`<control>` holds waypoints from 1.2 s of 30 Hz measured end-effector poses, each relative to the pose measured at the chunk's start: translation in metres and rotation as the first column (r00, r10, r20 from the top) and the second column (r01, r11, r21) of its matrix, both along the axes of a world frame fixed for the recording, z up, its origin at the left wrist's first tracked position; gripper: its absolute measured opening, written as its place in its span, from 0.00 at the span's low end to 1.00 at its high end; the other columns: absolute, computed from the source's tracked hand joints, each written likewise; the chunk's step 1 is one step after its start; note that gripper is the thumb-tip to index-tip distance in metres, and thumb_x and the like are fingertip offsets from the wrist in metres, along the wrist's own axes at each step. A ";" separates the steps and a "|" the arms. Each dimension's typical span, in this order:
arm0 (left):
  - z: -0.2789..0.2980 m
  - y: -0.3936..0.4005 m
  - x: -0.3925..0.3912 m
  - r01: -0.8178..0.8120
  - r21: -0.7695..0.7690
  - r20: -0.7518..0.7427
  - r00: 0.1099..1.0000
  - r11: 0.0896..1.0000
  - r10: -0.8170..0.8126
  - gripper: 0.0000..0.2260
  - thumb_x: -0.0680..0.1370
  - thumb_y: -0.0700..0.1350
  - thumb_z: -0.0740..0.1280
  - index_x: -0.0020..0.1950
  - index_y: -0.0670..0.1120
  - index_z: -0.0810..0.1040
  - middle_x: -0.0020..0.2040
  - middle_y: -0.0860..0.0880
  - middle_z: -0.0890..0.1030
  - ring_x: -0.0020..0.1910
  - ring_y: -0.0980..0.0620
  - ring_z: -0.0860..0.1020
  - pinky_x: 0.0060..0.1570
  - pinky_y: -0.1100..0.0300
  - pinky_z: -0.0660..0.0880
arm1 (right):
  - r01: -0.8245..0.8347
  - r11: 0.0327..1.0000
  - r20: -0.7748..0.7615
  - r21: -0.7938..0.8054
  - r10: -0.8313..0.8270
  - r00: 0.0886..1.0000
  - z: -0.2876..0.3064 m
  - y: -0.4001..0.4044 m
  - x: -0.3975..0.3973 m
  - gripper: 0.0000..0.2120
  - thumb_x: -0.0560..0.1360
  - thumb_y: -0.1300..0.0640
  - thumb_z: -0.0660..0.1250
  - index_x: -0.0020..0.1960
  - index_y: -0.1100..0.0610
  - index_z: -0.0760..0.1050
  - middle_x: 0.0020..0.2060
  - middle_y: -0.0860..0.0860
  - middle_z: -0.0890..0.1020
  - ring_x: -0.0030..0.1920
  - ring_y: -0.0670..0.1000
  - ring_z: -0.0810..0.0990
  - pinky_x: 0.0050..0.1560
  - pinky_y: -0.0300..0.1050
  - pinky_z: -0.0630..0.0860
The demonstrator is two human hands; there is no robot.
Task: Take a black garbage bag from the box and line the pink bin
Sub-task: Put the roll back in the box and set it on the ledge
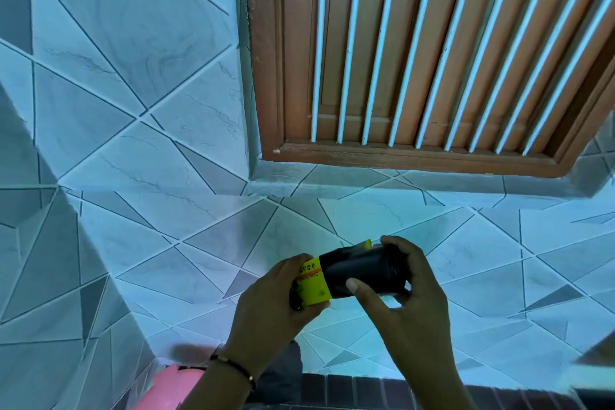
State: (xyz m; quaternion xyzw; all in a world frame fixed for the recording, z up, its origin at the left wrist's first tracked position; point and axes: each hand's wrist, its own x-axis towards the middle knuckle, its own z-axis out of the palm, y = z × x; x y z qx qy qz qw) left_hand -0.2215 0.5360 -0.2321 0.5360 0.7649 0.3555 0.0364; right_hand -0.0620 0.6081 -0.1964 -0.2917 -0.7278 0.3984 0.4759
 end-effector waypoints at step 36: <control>0.003 -0.002 0.014 0.142 0.075 0.278 0.948 0.987 -0.158 0.26 0.60 0.58 0.78 0.55 0.57 0.76 0.37 0.61 0.80 0.35 0.61 0.79 0.38 0.72 0.74 | -0.452 0.870 -0.037 -0.198 0.454 0.890 -0.010 0.032 0.008 0.08 0.66 0.54 0.70 0.45 0.51 0.77 0.48 0.52 0.81 0.51 0.52 0.80 0.47 0.45 0.78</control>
